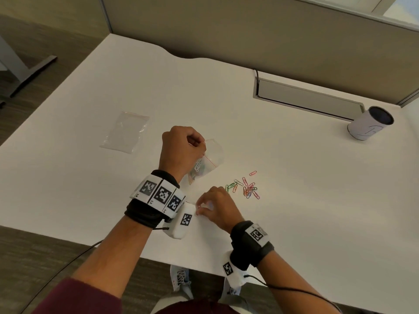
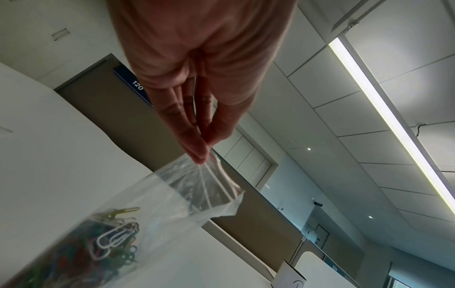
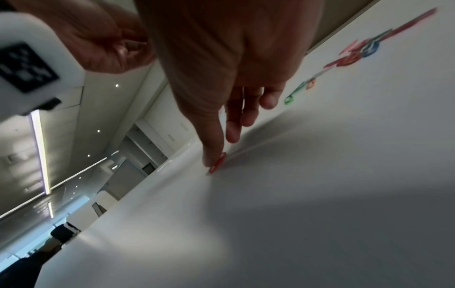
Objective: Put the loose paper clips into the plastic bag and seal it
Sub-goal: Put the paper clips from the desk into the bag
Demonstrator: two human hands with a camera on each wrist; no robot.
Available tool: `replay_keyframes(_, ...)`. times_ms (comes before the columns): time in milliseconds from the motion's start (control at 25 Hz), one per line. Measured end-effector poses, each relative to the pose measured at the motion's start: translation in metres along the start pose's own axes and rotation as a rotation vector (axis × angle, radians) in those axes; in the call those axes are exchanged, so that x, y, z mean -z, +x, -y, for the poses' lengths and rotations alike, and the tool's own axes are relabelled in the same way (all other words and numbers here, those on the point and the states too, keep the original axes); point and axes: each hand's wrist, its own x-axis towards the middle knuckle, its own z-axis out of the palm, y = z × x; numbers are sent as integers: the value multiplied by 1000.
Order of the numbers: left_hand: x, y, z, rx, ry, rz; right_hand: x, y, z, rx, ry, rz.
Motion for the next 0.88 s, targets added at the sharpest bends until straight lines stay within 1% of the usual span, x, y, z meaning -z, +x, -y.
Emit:
replay_keyframes(120, -2, -2, 1, 3, -10, 9, 4, 9, -6, -6, -32, 19)
replay_keyframes(200, -4, -3, 1, 6, -15, 19, 19, 11, -22, -77, -23, -31)
replay_keyframes(320, -9, -5, -1, 5, -19, 30, 45, 8, -48, -176, 24, -173)
replay_keyframes(440, -13, -6, -4, -6, -19, 43, 62, 4, -63, -208, 73, -390)
replay_keyframes(480, -15, -6, -6, -11, -17, 47, 65, 3, -66, -228, 65, -416)
replay_keyframes(520, -16, -6, -7, -13, -15, 52, 67, 3, -67, -259, 40, -380)
replay_keyframes(560, -17, -7, -7, -11, -15, 56, 66, 3, -67, -284, -6, -309)
replay_keyframes(640, -20, -8, -9, -9, -15, 65, 59, 4, -68, -297, -109, -197)
replay_keyframes(680, -20, -8, -9, -11, -12, 67, 54, 4, -67, -281, -131, -191)
replay_keyframes(800, -21, -8, -10, -10, -12, 65, 44, 4, -68, -183, -90, -283)
replay_keyframes(880, -22, -9, -10, -6, -16, 69, 42, 2, -69, -126, -124, -311)
